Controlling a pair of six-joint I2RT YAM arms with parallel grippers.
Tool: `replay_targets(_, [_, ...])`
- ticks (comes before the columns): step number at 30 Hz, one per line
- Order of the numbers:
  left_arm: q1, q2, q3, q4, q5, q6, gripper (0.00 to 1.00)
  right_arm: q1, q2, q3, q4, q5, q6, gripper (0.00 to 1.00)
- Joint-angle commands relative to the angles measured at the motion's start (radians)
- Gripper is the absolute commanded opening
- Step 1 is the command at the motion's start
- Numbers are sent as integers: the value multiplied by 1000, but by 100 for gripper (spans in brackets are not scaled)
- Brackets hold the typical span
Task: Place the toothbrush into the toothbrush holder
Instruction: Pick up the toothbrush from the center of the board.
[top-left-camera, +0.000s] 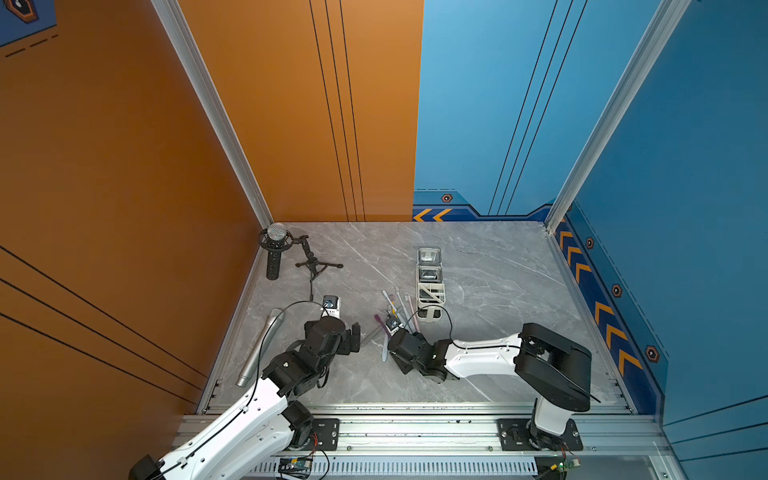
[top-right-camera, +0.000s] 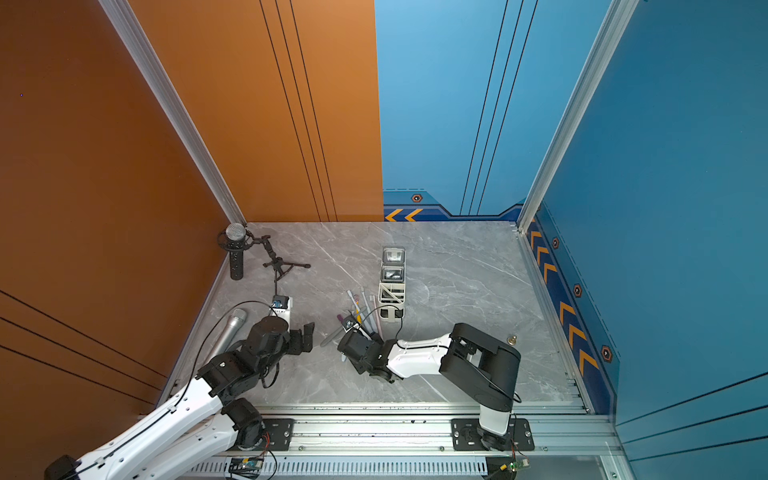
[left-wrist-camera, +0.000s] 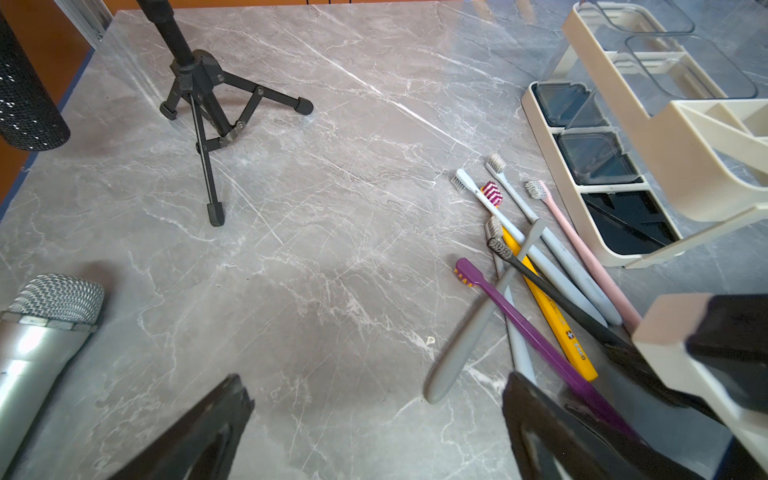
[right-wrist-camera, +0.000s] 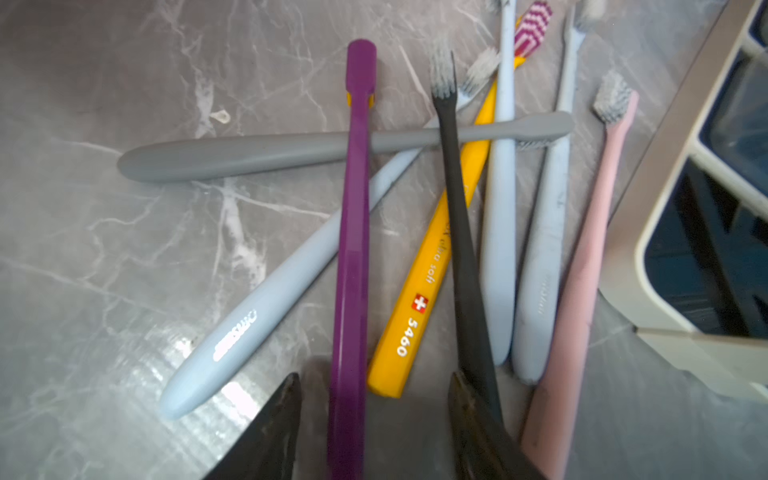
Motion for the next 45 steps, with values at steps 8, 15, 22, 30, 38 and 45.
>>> replay_targets(8, [11, -20, -25, -16, 12, -24, 98, -24, 32, 40, -51, 11, 15, 45])
replay_targets(15, [17, -2, -19, -15, 17, -18, 98, -52, 25, 19, -49, -41, 19, 40])
replay_targets(22, [23, 9, -18, -15, 33, -22, 98, -71, 21, 15, -56, -100, -5, 30])
replay_targets(30, [30, 25, -12, -16, 44, -23, 98, -73, -3, 18, -84, -97, -25, 18])
replay_targets(38, [33, 94, 34, -13, 110, -23, 98, -74, -102, -28, -10, -133, -19, 16])
replay_targets(45, [34, 124, 99, -13, 258, -39, 98, -77, -215, -65, 34, -155, 18, 16])
